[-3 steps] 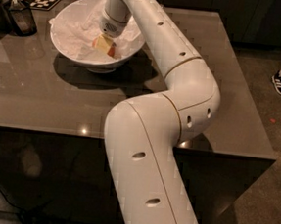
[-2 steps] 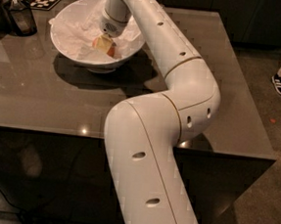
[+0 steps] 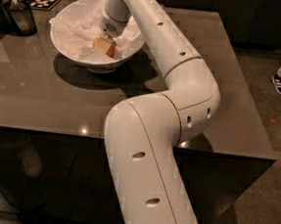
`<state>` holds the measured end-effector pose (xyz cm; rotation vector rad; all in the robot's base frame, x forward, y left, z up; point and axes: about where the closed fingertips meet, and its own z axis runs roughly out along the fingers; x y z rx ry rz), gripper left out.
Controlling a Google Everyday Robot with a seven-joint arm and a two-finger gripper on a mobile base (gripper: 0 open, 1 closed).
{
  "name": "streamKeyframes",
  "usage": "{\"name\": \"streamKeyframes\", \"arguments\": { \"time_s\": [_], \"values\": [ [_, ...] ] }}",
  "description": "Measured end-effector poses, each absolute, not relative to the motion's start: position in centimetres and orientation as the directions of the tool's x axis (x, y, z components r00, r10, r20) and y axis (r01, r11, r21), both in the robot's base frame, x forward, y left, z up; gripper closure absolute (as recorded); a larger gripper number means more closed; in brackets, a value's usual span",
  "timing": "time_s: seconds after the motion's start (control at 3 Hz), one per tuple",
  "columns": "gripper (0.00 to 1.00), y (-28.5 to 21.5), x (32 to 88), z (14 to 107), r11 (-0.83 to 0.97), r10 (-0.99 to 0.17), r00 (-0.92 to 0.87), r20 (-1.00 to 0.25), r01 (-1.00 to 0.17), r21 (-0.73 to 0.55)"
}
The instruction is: Pick apple from white bowl
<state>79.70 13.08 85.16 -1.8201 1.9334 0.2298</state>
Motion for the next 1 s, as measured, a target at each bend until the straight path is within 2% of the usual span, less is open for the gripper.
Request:
{"name": "streamKeyframes", "arguments": {
  "time_s": [0.33,0.67,1.0],
  "values": [
    [0.89,13.1,79.7,85.2,0.106,-0.896,-0.008,-0.444,-0.975,-0.195],
    [1.00,13.1,79.7,87.8,0.138,-0.882,-0.014,-0.470,-0.964,-0.229],
    [1.00,13.0,79.0,90.6,0.170,-0.867,-0.028,-0.498,-0.955,-0.242]
  ]
}}
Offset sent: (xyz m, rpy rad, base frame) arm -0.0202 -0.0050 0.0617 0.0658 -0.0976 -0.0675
